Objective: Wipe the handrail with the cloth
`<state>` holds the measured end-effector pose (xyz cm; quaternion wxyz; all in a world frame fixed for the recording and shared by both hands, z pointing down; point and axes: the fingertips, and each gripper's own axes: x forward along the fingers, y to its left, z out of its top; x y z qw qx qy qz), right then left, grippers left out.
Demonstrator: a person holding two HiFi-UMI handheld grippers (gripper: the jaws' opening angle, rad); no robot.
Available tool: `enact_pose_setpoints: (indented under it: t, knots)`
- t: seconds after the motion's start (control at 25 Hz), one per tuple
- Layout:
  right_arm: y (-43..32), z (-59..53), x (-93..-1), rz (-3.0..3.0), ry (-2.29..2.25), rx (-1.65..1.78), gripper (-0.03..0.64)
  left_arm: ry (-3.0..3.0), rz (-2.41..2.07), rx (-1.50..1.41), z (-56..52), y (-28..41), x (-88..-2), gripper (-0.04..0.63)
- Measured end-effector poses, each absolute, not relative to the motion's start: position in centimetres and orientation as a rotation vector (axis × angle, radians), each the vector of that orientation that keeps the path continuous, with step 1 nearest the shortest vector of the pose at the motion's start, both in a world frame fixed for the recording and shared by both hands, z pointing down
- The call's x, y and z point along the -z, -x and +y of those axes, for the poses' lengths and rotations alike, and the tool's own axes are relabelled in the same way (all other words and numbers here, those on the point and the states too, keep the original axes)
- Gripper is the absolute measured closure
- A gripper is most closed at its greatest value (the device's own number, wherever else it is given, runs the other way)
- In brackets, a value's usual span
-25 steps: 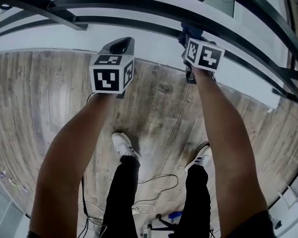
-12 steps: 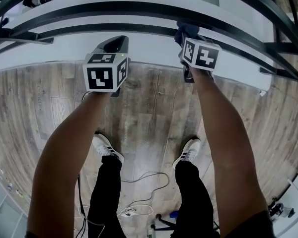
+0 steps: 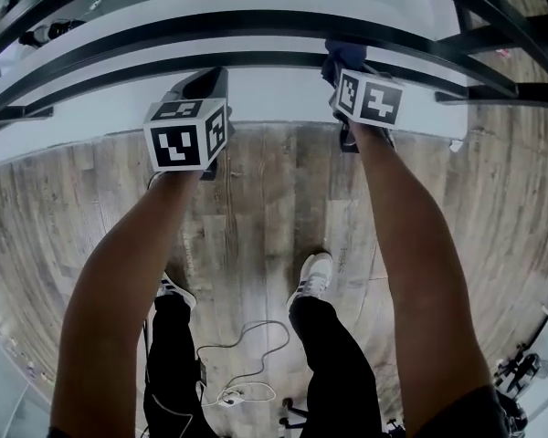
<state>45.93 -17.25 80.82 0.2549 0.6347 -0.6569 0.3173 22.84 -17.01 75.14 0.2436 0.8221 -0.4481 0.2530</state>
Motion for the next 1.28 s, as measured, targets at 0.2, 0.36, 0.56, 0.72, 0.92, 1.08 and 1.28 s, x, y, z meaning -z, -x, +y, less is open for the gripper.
enact_pose_setpoints:
  t: [0.2, 0.36, 0.56, 0.72, 0.92, 1.08, 1.28]
  knots:
    - [-55.2, -15.7, -80.8, -1.725, -1.802, -0.895, 0.531, -2.269, -1.195, -0.706, -16.0, -30.7, -76.1, 0.593]
    - [-60.0, -14.7, -81.1, -1.725, -1.81, -0.877, 0.531, -2.282, -1.181, -0.705, -15.1, -35.8, -76.8, 0.593]
    - [-64.9, -13.6, -79.9, -1.727, -1.809, -0.847, 0.531, -2.32, -1.136, -0.718, -14.1, -42.0, -76.7, 0.594]
    - [-69.6, -12.8, -79.8, -1.698, -1.839, -0.833, 0.531, -2.35, -1.098, -0.722, -13.5, -46.0, -76.4, 0.592]
    - [-73.7, -12.0, -79.6, -1.661, -1.869, -0.826, 0.531, -2.35, -1.086, -0.739, -13.0, -48.2, -76.9, 0.593]
    - [-75.4, -11.4, -79.5, -1.66, -1.882, -0.817, 0.531, -2.369, -1.079, -0.738, -12.7, -49.4, -76.8, 0.594]
    - [-75.6, -11.3, -78.7, -1.647, -1.908, -0.802, 0.531, -2.356, -1.1, -0.711, -12.6, -49.4, -75.9, 0.594]
